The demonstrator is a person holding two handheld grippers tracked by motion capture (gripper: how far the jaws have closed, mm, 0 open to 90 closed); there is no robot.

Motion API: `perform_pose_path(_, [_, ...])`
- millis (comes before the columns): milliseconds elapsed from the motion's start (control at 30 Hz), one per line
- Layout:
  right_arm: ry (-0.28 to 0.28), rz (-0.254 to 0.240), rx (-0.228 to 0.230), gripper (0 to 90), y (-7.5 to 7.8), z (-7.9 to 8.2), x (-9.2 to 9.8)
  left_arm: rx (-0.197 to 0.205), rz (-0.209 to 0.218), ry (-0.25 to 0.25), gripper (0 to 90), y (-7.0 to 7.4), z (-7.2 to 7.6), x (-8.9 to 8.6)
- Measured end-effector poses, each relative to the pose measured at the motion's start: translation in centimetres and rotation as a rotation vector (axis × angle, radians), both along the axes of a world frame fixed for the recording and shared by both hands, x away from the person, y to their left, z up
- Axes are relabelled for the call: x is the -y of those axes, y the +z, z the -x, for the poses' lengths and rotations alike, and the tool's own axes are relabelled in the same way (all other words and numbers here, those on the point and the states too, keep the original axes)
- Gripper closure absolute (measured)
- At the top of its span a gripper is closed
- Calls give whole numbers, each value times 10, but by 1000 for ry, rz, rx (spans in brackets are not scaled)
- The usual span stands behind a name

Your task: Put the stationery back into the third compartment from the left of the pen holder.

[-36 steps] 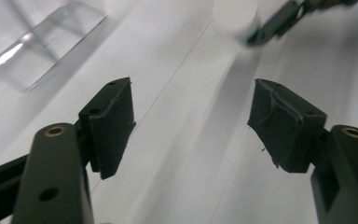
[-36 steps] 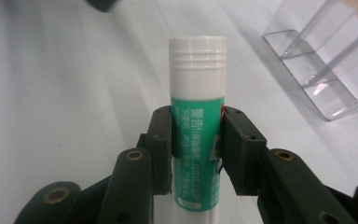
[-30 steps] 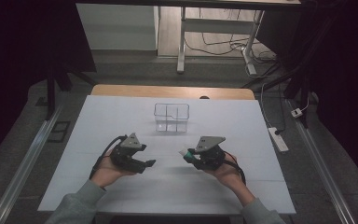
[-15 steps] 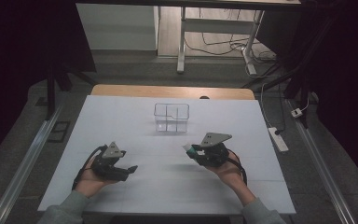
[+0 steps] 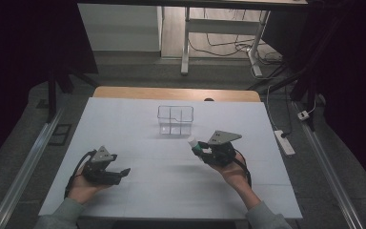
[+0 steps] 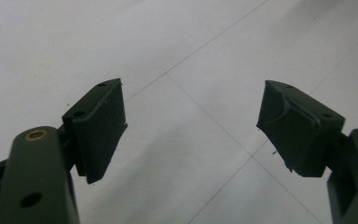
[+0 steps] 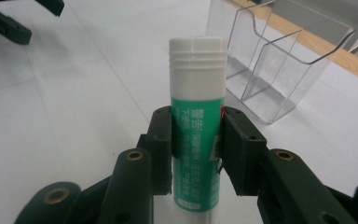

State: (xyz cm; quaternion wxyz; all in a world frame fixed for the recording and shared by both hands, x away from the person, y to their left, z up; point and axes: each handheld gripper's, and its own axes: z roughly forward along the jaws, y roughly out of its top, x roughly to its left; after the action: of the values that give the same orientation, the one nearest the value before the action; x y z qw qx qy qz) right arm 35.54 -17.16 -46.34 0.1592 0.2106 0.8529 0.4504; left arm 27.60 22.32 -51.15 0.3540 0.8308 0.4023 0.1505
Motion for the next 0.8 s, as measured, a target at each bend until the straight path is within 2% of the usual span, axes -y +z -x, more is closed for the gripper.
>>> perform_pose_path(67, [-8, -5, 7, 649, 3, -2, -1, -1, -5, 3, 219, -1, 0, -1])
perform_pose_path(133, [-12, -32, 9, 650, 7, -4, -2, -1, -4, 3, 217, -1, 0, -1])
perform_pose_path(333, [-27, -81, 41, 650, 18, -10, -9, -7, 17, 8, 217, -1, 2, -7])
perform_pose_path(800, [-73, -154, 37, 650, 30, -38, -27, -11, 26, 1, 211, -4, -1, -12])
